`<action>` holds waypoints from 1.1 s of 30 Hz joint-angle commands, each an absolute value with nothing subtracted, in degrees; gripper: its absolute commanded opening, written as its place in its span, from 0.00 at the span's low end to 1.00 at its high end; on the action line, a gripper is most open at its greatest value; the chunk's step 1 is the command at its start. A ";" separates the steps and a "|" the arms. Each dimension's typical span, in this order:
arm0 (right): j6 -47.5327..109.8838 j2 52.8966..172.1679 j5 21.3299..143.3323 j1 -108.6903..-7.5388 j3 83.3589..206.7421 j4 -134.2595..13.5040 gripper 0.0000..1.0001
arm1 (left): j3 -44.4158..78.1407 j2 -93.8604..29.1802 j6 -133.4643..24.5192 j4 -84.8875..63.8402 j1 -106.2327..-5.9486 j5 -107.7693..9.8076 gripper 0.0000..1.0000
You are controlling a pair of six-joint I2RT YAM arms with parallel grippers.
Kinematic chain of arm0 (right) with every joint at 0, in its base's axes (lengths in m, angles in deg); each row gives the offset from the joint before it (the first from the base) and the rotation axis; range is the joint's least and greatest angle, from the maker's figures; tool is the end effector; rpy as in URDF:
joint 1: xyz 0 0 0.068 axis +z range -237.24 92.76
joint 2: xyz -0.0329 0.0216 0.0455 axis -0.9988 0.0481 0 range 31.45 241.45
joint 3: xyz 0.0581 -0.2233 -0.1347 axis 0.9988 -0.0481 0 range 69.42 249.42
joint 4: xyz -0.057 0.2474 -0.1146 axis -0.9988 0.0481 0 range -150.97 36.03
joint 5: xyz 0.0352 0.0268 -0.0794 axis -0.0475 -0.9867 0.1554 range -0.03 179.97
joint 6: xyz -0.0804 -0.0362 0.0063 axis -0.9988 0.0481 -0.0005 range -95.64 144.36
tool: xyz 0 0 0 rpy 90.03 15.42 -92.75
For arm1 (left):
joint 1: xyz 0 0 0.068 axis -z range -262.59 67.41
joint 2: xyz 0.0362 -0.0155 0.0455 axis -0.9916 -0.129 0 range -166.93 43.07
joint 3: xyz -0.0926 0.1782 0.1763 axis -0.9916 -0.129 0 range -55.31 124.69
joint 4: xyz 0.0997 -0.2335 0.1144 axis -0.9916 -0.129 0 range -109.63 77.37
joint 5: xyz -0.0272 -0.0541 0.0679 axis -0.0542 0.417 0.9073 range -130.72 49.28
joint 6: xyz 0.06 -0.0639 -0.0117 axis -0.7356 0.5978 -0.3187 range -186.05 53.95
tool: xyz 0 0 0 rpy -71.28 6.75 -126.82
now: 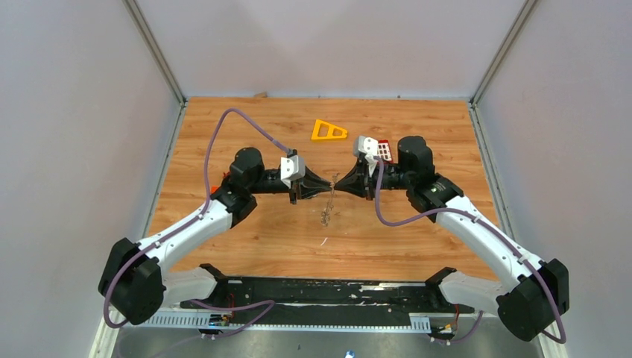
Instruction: Put the keys on the keyring
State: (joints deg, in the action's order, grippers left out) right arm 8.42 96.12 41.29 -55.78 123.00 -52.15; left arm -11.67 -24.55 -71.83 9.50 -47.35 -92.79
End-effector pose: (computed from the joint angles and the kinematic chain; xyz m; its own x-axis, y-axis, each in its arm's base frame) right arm 0.2230 0.2058 0.3122 -0.0192 -0.2243 -0.9743 -0.9903 0.1383 -0.0123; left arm 0.2163 -0.2289 0.2962 0.0742 0.0233 -0.9970 0.9962 0.0450 0.0752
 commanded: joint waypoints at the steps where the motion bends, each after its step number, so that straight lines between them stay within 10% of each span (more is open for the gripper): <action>1: 9.60 94.56 38.78 -56.37 122.85 -56.01 0.00 | -12.54 -24.83 -70.28 13.30 -47.49 -94.48 0.20; 33: 10.38 96.27 36.18 -57.46 121.97 -57.70 0.00 | -14.57 -27.81 -60.87 25.93 -47.56 -97.00 0.10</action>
